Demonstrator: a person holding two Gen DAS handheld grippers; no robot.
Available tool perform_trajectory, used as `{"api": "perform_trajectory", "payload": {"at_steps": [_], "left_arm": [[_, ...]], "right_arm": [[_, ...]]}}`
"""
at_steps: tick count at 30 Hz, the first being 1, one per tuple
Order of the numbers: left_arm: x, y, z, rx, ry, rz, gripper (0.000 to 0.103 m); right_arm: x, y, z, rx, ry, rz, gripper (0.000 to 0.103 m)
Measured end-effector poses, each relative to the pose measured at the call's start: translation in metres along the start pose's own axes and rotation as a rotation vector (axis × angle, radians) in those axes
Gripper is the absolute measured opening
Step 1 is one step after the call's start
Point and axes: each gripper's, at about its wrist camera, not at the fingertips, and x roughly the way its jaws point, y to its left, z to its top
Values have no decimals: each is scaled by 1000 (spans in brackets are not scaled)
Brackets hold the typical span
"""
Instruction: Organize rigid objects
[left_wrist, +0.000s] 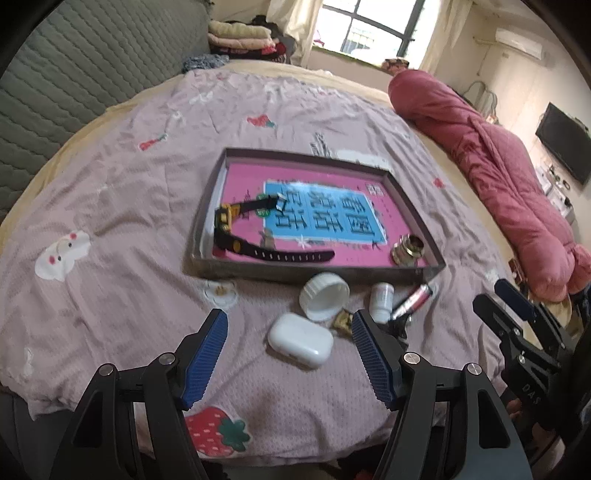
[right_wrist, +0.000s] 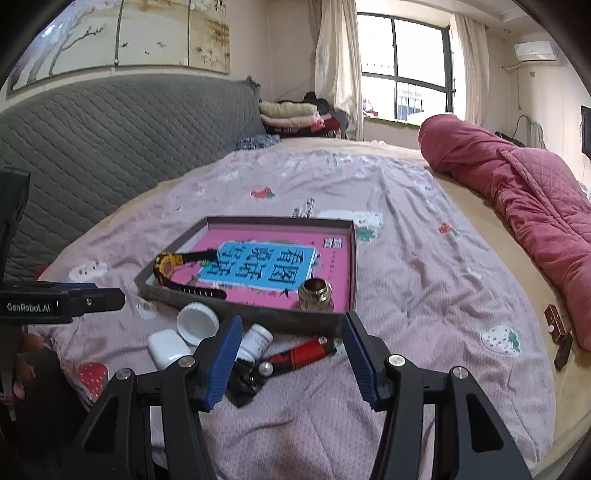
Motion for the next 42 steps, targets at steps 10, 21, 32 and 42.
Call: {"api": "perform_trajectory", "payload": {"at_steps": [10, 21, 32, 42], "left_arm": [[8, -8, -14, 31, 51, -5, 71], [12, -9, -24, 39, 89, -2, 71], [19, -13, -32, 60, 118, 3, 71], [27, -12, -35, 61, 135, 7, 71]], "right_arm": [[1, 6, -7, -13, 40, 13, 56], [8, 13, -16, -21, 113, 36, 56], [14, 26, -25, -48, 160, 77, 56], [20, 15, -27, 0, 189, 82, 56]]}}
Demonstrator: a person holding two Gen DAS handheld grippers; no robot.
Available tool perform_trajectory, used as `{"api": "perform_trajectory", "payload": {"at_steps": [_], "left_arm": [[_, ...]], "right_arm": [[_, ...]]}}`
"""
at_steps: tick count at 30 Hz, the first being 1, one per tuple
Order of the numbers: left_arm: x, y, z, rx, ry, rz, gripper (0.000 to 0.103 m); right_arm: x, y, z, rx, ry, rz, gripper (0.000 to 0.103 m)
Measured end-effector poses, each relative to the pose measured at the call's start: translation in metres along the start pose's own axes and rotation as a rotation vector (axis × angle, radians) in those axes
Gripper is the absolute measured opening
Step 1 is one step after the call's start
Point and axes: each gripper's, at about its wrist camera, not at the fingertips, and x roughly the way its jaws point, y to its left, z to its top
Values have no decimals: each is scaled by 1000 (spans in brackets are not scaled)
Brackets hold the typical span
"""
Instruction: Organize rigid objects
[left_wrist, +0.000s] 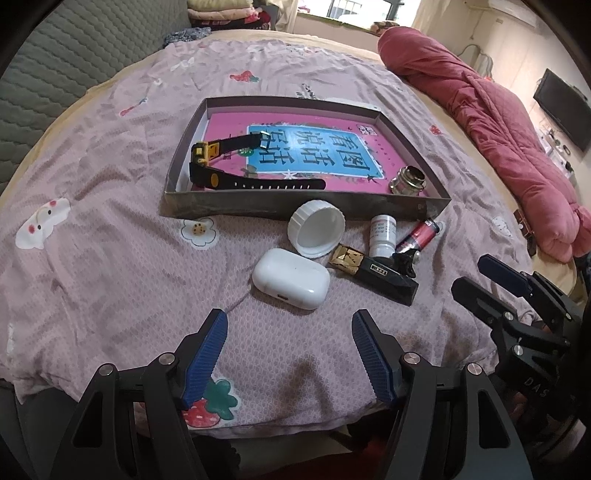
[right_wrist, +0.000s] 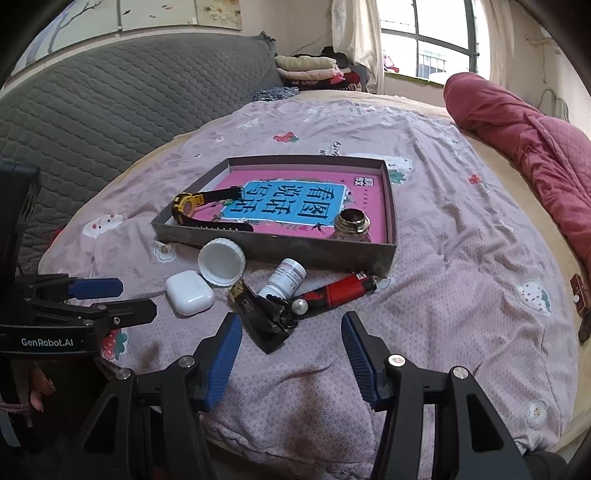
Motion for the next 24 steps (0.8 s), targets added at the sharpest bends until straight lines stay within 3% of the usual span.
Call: {"api": "perform_trajectory", "payload": {"at_steps": [24], "left_arm": [[30, 6, -1, 2, 33, 9, 72]], "right_arm": [[18, 17, -2, -86, 30, 74, 56]]}}
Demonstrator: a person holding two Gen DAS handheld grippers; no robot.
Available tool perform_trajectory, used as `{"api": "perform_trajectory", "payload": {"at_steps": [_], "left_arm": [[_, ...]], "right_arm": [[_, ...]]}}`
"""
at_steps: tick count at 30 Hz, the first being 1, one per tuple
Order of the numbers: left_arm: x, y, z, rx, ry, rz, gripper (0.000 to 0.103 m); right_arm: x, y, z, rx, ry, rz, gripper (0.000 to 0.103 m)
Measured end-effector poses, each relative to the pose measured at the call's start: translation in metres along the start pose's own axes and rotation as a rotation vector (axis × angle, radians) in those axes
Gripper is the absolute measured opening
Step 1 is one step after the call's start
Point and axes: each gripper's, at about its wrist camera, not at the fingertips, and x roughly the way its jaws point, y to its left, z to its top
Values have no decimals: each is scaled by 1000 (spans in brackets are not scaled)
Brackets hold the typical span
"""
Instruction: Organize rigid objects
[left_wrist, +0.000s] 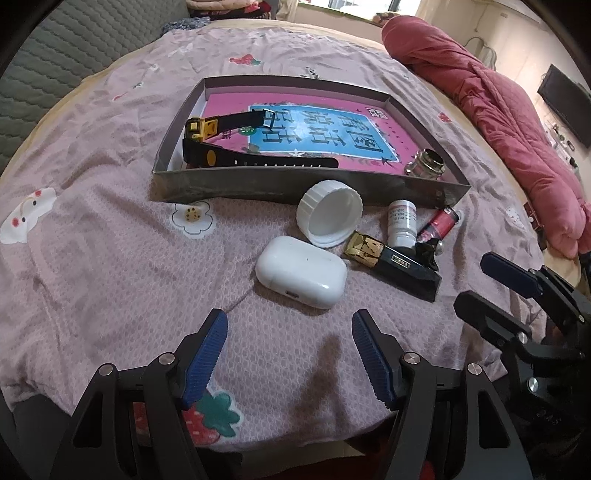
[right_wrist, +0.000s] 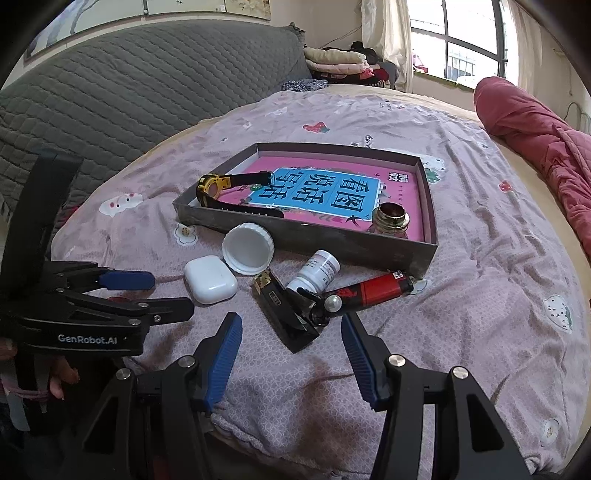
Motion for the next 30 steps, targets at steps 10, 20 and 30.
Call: {"api": "perform_trajectory", "payload": {"at_steps": [10, 20, 30], "left_arm": [[13, 2, 4, 7, 4, -9, 72], [20, 3, 9, 7, -2, -17, 72], [27, 0, 11, 13, -2, -17, 73]], "right_arm": [[7, 5, 0, -45, 4, 18, 56], [12, -22, 2, 67, 4, 15, 56], [18, -71, -3, 286, 16, -30, 56]]}}
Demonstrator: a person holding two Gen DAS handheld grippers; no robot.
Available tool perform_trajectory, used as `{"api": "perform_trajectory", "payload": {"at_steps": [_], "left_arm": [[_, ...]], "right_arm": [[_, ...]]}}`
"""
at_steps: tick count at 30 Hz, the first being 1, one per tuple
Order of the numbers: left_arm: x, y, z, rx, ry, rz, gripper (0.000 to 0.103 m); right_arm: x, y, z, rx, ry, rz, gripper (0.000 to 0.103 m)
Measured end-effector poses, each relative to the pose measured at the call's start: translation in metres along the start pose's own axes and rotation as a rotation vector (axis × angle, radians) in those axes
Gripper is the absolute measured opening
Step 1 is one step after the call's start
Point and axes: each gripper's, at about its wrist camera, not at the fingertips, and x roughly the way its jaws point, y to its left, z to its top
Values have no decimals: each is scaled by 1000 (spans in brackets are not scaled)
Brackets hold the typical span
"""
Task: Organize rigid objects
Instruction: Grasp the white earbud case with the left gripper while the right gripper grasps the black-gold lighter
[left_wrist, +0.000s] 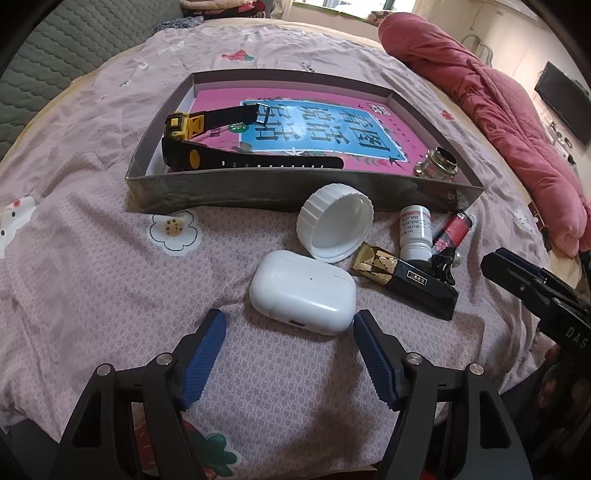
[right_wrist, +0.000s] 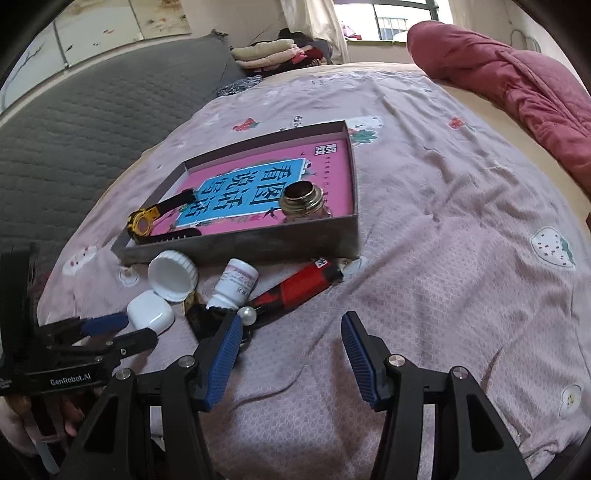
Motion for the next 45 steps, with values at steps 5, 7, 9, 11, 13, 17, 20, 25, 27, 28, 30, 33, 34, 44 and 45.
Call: {"api": "perform_trajectory", "payload": {"at_steps": [5, 7, 9, 11, 13, 17, 20, 25, 27, 28, 30, 33, 34, 44, 45], "left_arm": [[4, -1, 1, 4, -1, 2, 74], [6, -2, 2, 5, -2, 2, 74], [6, -2, 2, 5, -2, 1, 75], [6, -2, 3, 5, -4, 0, 75], [7, -1, 3, 5, -4, -1, 75], [8, -1, 3, 5, -4, -2, 75], [8, -1, 3, 6, -5, -2, 75], [9, -1, 4, 11, -11, 1, 75], [9, -1, 4, 10, -13, 1, 75], [9, 0, 4, 9, -13, 1, 75], [10, -1, 5, 10, -16, 3, 75], [10, -1, 6, 12, -19, 6, 75], [10, -1, 6, 13, -19, 7, 75], [13, 0, 13, 17, -29, 16, 75], [14, 0, 13, 16, -30, 16, 75]], "right_arm": [[-2, 21, 0, -105, -11, 52, 56], [-2, 37, -2, -187, -8, 83, 56], [0, 53, -5, -275, -6, 107, 56], [1, 62, -7, -330, -5, 115, 56], [5, 66, -6, -348, 7, 136, 56], [13, 66, -5, -356, 35, 160, 56], [15, 63, -3, -353, 42, 178, 56], [19, 67, -1, -372, 53, 208, 56], [20, 68, -1, -380, 59, 216, 55], [21, 69, -1, -383, 64, 218, 55], [23, 69, -2, -388, 73, 225, 55], [27, 71, -2, -401, 93, 222, 52], [28, 72, -2, -407, 101, 226, 51], [49, 79, 1, -473, 169, 177, 39], [51, 80, 1, -481, 177, 173, 39]]}}
